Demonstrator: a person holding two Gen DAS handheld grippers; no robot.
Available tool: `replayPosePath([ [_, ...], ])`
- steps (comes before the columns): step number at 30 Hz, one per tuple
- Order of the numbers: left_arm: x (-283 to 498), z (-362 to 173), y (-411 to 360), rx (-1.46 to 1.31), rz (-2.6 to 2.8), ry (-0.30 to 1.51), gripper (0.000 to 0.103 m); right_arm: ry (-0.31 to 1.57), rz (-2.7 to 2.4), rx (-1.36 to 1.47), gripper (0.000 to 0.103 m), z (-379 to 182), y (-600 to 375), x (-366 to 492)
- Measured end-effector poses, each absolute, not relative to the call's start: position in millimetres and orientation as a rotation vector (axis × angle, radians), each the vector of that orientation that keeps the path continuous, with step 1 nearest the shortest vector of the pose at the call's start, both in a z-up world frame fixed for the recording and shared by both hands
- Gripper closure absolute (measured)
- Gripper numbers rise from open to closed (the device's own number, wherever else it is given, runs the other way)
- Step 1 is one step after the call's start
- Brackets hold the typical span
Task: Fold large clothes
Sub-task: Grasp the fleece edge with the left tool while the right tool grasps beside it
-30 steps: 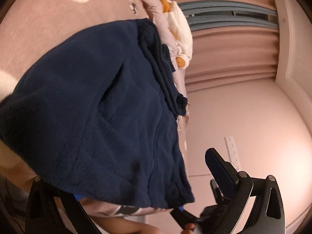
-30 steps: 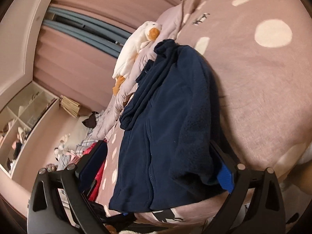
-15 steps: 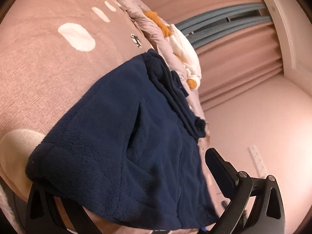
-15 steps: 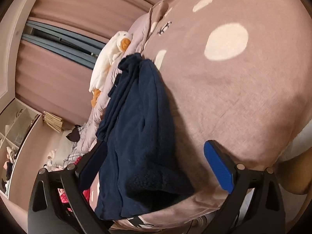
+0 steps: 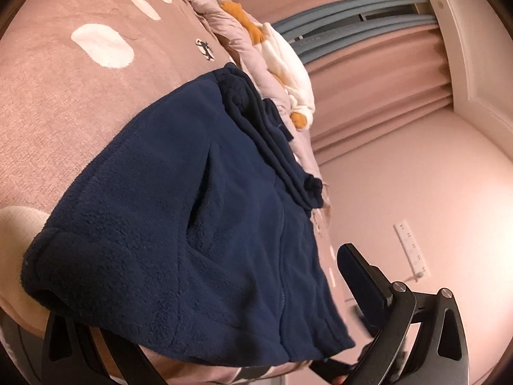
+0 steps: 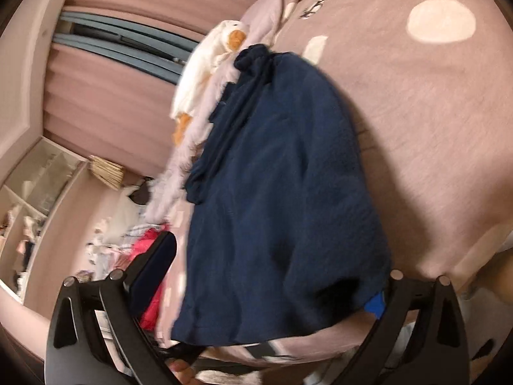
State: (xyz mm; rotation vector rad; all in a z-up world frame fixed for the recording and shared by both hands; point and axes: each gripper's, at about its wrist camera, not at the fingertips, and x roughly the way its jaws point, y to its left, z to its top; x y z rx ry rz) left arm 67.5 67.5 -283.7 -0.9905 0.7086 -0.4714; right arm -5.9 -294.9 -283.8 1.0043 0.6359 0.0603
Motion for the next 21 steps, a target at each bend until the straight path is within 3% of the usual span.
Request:
replayPosePath([
  [2, 66.7, -284.3, 70.7, -1.013, -0.468, 0.701, 0.001, 0.640, -0.043, 0.952, 0.021, -286.3, -308.0, -11.7],
  [6, 65.9, -281.6, 62.8, -0.960, -0.435, 0.705, 0.001, 0.623, -0.049, 0.975, 0.029, -290.1, -322.7, -19.2],
  [11, 63.5, -279.2, 46.7, -0.836, -0.379, 0.698, 0.001, 0.633, -0.094, 0.824, 0.030, -289.4, -301.1, -14.4],
  [21, 64.6, -281.1, 55.0, -0.884, -0.403, 0.702, 0.002, 0.595, 0.013, 1.101, 0.029, -303.0, -295.7, -20.7],
])
